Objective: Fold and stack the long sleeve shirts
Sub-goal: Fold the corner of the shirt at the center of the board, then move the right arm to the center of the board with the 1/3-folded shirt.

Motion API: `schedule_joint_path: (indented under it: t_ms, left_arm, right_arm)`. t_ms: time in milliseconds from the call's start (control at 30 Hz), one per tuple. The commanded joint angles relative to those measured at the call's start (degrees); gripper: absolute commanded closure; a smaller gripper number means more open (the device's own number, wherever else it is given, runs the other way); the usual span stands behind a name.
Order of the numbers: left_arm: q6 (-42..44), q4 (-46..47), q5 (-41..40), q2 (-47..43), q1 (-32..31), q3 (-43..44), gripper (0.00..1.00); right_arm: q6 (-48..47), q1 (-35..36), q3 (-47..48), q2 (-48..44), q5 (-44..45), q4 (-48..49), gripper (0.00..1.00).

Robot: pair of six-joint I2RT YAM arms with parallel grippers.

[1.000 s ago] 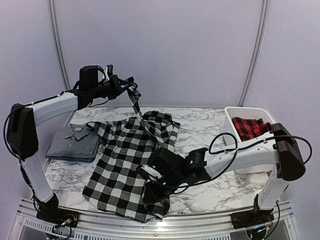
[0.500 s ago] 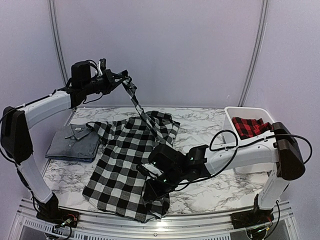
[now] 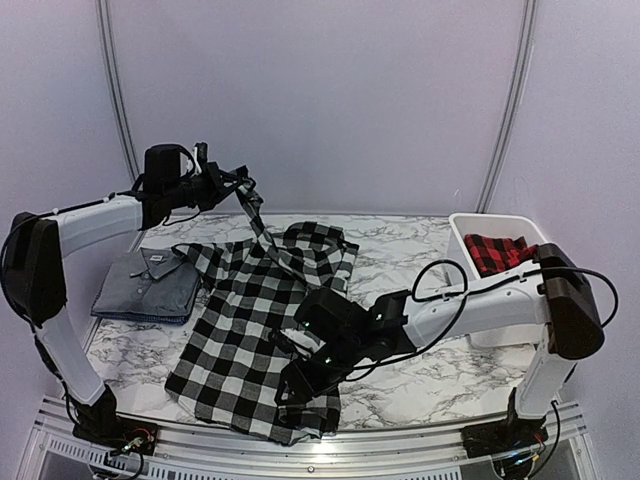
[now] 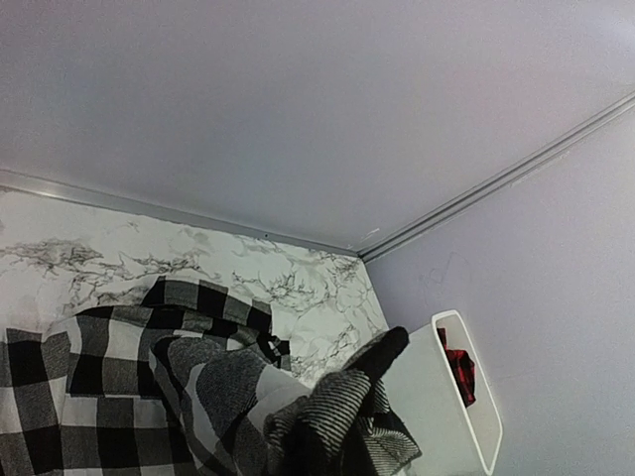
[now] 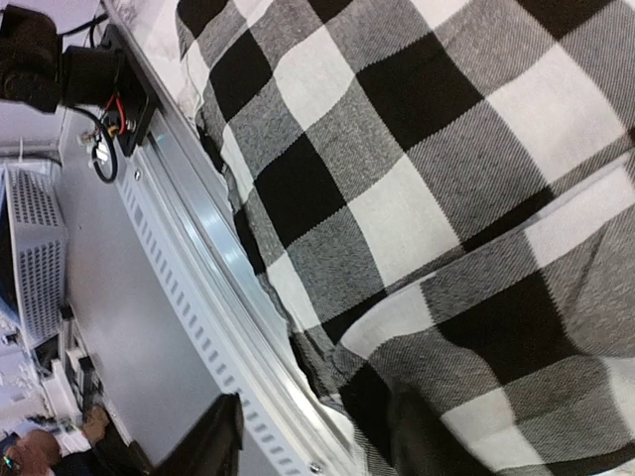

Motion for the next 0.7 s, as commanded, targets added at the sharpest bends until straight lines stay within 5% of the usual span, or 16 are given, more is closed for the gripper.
schedule_joint_path:
  t_ms: [0,133,267,667]
  left_arm:
    - [0.9,1.9,-0.4,1.8,0.1,-2.2,1.0]
    - [2.0,1.9,-2.4,1.0,0.2,-4.5,1.0]
    - [2.7,1.9,-3.2,0.4,0.7,-5.4,1.0]
    - [2.6,1.5,-1.2,0.5,0.6,-3.6,1.0]
  right_arm:
    - [-3.8,-6.2,2.4,-5.7,4.9,-2.7,0.43]
    - [-6.4,-16.1,0.2,-12.2,10.7,-2.6,0.37]
    - [-7.6,-27.9,-3.7,-13.0,12.4,4.2,0.41]
    - [-9.4,-43.9,15.2,12.2,10.5,13.4,0.53]
